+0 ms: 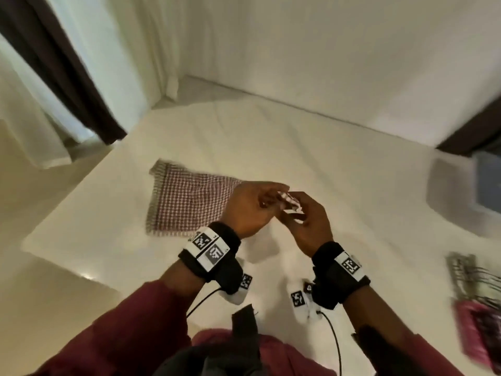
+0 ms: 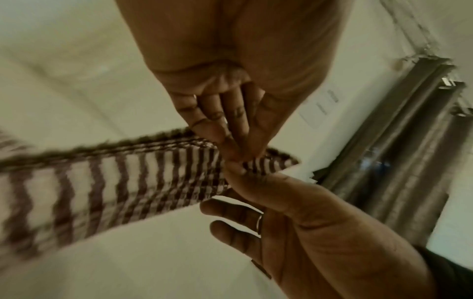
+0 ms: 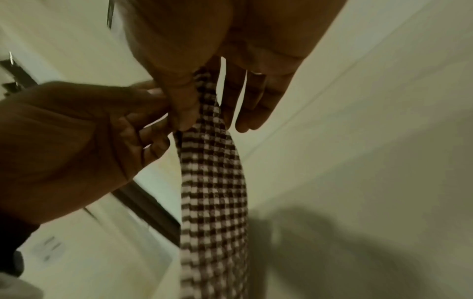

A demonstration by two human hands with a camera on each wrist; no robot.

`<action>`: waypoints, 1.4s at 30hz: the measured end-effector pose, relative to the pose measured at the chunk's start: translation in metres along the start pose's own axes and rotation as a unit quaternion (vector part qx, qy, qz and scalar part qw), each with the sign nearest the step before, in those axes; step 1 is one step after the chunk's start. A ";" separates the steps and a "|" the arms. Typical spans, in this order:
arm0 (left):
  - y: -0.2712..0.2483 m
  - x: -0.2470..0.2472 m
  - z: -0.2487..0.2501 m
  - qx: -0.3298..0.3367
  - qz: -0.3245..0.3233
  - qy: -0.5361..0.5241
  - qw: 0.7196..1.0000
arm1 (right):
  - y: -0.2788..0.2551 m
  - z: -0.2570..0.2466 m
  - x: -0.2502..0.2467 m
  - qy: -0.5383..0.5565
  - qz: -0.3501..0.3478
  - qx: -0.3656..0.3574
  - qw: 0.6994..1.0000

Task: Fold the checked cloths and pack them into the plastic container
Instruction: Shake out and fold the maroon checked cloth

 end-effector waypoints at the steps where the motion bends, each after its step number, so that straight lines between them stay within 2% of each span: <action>1: 0.016 0.006 0.020 0.016 0.012 0.007 1.000 | -0.002 -0.007 -0.028 -0.005 0.035 -0.012 0.999; 6: 0.085 0.034 0.120 0.097 0.046 0.085 0.991 | -0.006 -0.052 -0.138 -0.014 0.143 -0.072 0.987; 10: 0.128 0.058 0.189 0.154 0.006 0.071 0.985 | -0.003 -0.103 -0.206 -0.067 0.189 -0.094 0.975; 15: 0.156 0.074 0.239 0.172 -0.069 -0.047 0.982 | -0.008 -0.145 -0.249 -0.095 0.173 -0.100 0.975; 19: 0.160 0.072 0.265 0.222 -0.075 -0.035 0.971 | -0.014 -0.155 -0.276 -0.249 0.139 -0.073 0.956; 22: 0.166 0.057 0.269 0.226 -0.044 -0.012 0.973 | -0.015 -0.137 -0.295 -0.291 0.136 -0.033 0.946; 25: 0.178 0.037 0.266 0.203 -0.021 0.003 0.979 | -0.017 -0.119 -0.309 -0.266 0.166 0.004 0.950; 28: 0.194 0.020 0.257 0.168 0.003 0.039 0.985 | -0.014 -0.114 -0.317 -0.254 0.190 0.008 0.948; 31: 0.202 0.008 0.253 0.137 0.029 0.058 0.988 | -0.008 -0.119 -0.322 -0.281 0.184 0.010 0.942; 35: 0.205 -0.003 0.244 0.096 0.026 -0.051 0.994 | 0.002 -0.124 -0.332 -0.297 0.169 -0.013 0.940; 38: 0.203 -0.009 0.240 0.091 0.035 -0.110 0.989 | 0.009 -0.123 -0.340 -0.284 0.171 -0.036 0.943; 40: 0.203 -0.008 0.234 0.078 0.007 -0.175 0.981 | 0.015 -0.120 -0.344 -0.292 0.166 -0.033 0.941; 42: 0.210 -0.006 0.223 0.056 -0.022 -0.213 0.975 | 0.027 -0.114 -0.349 -0.324 0.141 0.004 0.935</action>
Point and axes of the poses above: each hand's wrist, its own y-axis towards the middle knuckle, its own x-axis out of the palm, z = x × y, the point moved 5 cm from there along y, towards the middle knuckle, and after that the axes turned 12 degrees about -z, right-handed, at the moved point
